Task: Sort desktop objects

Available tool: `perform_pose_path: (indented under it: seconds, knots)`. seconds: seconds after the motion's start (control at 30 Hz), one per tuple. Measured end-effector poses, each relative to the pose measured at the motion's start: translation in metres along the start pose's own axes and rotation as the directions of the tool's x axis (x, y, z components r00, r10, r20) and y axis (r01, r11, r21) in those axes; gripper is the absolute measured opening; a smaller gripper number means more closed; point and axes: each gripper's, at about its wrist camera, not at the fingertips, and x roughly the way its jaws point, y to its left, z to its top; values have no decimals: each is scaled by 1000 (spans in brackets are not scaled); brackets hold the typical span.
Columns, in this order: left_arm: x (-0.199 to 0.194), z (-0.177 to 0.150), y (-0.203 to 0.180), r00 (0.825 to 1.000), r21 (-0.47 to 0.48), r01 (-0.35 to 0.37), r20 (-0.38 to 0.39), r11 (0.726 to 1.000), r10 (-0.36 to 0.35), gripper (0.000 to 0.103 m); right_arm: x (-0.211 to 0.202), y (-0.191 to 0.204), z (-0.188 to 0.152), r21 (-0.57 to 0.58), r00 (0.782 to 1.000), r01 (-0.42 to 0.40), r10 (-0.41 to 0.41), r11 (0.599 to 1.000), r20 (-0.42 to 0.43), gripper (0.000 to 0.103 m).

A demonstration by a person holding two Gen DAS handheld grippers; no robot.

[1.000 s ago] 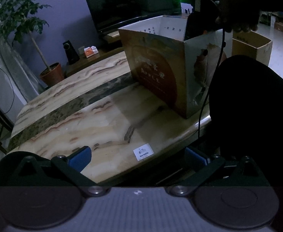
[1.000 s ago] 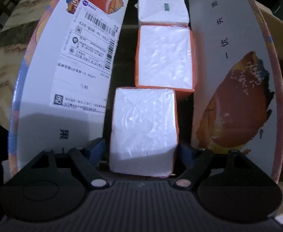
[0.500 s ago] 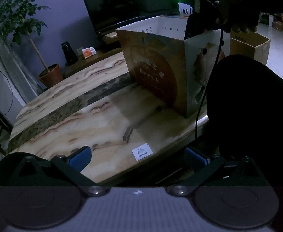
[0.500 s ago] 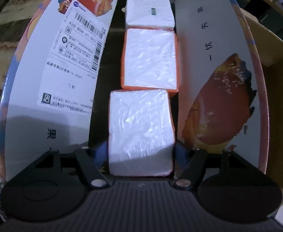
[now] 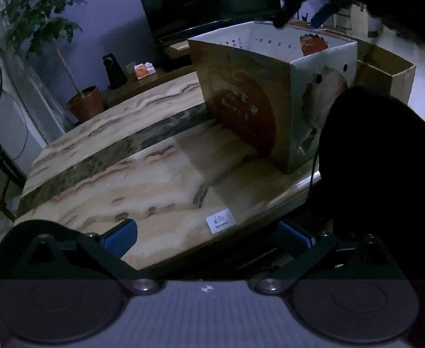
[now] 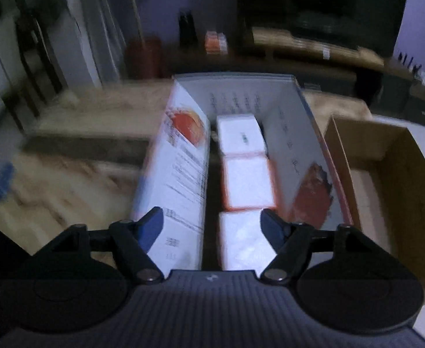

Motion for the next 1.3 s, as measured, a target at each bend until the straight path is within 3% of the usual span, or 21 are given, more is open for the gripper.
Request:
perform_pose_path:
  seconds: [0.03, 0.2, 0.5, 0.8, 1.0, 1.3]
  knots:
    - [-3, 0, 0, 1000, -5, 1, -2, 1000, -1, 102, -13, 1, -10, 29, 999, -25, 24, 999, 41, 88]
    - [-23, 1, -7, 1000, -9, -11, -8, 1000, 11, 102, -38, 2, -59, 144, 979, -165, 144, 976, 143, 88]
    - [-75, 13, -11, 1000, -81, -1, 14, 997, 2, 102, -77, 30, -126, 242, 951, -272, 223, 931, 213, 88]
    - [-127, 19, -10, 998, -140, -8, 60, 990, 16, 102, -126, 71, -142, 216, 931, -279, 208, 936, 299, 89]
    - [-142, 20, -4, 997, -198, 20, 71, 980, -6, 102, -139, 103, -147, 146, 949, -180, 132, 973, 287, 93]
    - [-156, 22, -8, 997, -218, 43, 75, 975, -27, 102, -143, 120, -153, 117, 960, -160, 126, 980, 250, 93]
